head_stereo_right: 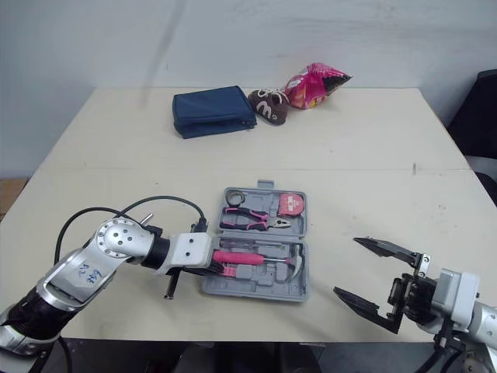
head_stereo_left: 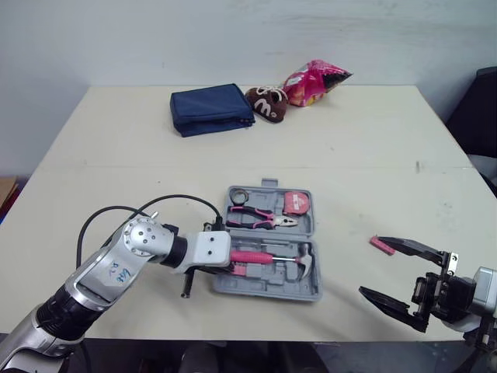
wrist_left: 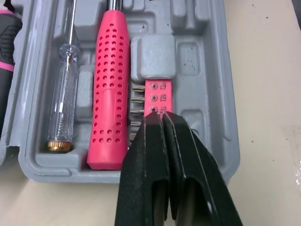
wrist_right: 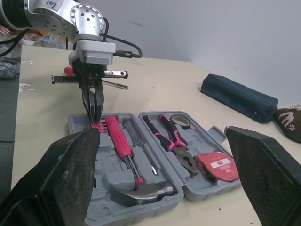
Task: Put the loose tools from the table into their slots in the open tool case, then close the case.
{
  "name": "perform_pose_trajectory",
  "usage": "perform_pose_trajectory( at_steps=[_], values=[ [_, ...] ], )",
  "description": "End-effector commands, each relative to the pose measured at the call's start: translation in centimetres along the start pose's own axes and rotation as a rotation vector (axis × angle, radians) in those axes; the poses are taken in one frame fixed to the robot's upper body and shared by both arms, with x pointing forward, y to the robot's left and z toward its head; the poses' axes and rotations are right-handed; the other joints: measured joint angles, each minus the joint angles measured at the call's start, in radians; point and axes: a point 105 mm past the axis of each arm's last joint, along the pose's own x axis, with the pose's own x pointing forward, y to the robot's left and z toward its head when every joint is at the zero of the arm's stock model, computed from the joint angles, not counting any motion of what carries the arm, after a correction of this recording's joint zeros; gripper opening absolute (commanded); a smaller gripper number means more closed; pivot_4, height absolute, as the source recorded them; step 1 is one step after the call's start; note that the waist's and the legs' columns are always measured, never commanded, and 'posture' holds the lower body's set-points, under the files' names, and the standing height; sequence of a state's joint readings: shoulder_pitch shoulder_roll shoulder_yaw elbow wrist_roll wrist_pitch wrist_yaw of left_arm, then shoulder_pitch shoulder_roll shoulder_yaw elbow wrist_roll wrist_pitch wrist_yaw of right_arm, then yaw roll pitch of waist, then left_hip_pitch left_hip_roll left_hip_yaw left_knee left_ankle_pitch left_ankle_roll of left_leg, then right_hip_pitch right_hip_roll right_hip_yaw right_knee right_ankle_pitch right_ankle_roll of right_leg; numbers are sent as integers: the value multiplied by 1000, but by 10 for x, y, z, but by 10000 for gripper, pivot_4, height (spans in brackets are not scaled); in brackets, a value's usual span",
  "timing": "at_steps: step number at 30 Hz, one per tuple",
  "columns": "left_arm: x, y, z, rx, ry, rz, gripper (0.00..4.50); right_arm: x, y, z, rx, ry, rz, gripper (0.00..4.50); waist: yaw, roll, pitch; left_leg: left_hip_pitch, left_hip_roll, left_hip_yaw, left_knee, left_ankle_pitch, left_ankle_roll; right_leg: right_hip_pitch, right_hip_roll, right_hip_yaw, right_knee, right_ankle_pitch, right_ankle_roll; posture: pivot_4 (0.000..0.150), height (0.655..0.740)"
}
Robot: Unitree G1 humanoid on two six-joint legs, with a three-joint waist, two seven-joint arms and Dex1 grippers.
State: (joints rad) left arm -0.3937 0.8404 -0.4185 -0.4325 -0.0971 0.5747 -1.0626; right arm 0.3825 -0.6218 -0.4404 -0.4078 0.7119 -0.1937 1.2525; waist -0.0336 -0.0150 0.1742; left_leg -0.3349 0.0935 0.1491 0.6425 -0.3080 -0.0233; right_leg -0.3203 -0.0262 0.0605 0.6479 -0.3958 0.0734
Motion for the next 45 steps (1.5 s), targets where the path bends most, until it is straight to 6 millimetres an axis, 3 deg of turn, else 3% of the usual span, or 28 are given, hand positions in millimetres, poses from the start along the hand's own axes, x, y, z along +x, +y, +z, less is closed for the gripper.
perform_pose_trajectory(
  at_steps=[1,12,18,21,23,26,28,31,34,38,41,42,45],
  values=[
    [14,-16,-38,-130,125,-53,545,-2,-4,5,-29,2,-10,45000,-1,1,-4,0,0,0,-2,0,0,1,0,0,-2,0,-1,1500,7400],
    [25,-20,-61,-216,124,-20,545,0,-6,4,-35,-1,-21,45000,3,5,-16,1,-1,1,-12,2,0,0,-1,0,-7,0,-3,1500,7400],
    [21,-21,-69,-183,133,-5,545,0,-7,4,-39,0,-23,45000,3,5,-20,3,0,0,-14,4,2,6,-2,-1,-16,-2,-17,1500,7400],
    [21,-10,-46,-148,-34,51,545,-1,-8,4,-40,3,-25,45000,2,6,-21,3,0,0,-16,3,3,8,-3,-1,-22,0,-18,1500,7400],
    [15,-5,-22,-89,-203,75,545,-3,-9,4,-43,6,-28,45000,3,7,-21,3,-1,0,-16,3,4,8,-4,-1,-23,0,-18,1500,7400],
    [-5,-2,-5,-59,-376,115,545,-10,-11,5,-51,25,-38,45000,6,6,-18,0,-1,0,-16,3,4,5,-5,-3,-22,0,-17,1500,7400],
    [-26,1,-3,-48,-459,171,545,-18,-14,6,-57,49,-50,45000,5,-2,-12,-6,-1,0,-15,4,4,-5,-4,-3,-20,2,-15,1500,7400],
    [-61,6,-9,-92,-558,289,545,-37,-17,5,-61,104,-80,45000,4,-4,-11,-12,0,-1,-14,2,1,-10,-3,-5,-23,8,-3,1500,7400],
    [-96,4,-34,-167,-544,412,9108,-64,-23,0,-62,179,-136,45000,2,-4,-10,-22,1,1,-13,3,-3,-21,-1,-5,-23,6,-2,1500,7400],
    [-148,5,-72,-237,-471,641,27707,-105,-33,-5,-76,277,-252,45000,2,-5,-4,-22,1,2,-13,-1,-4,-23,-1,-4,-23,0,1,1500,7400],
    [-192,-3,-111,-328,-395,834,41935,-139,-39,-10,-71,351,-372,45000,1,-6,-1,-21,1,2,-13,-2,-5,-22,-1,-4,-22,-1,1,1500,7400],
    [-206,-11,-127,-360,-349,889,43880,-151,-40,-11,-70,382,-411,45000,0,-7,0,-21,0,3,-13,-2,-5,-22,-1,-4,-23,-1,1,1500,7400],
    [-240,-33,-161,-476,-292,1036,43880,-182,-42,-14,-67,447,-530,45000,-4,-7,2,-20,0,4,-13,-3,-6,-22,-1,-3,-23,-2,0,1500,7400]
  ],
)
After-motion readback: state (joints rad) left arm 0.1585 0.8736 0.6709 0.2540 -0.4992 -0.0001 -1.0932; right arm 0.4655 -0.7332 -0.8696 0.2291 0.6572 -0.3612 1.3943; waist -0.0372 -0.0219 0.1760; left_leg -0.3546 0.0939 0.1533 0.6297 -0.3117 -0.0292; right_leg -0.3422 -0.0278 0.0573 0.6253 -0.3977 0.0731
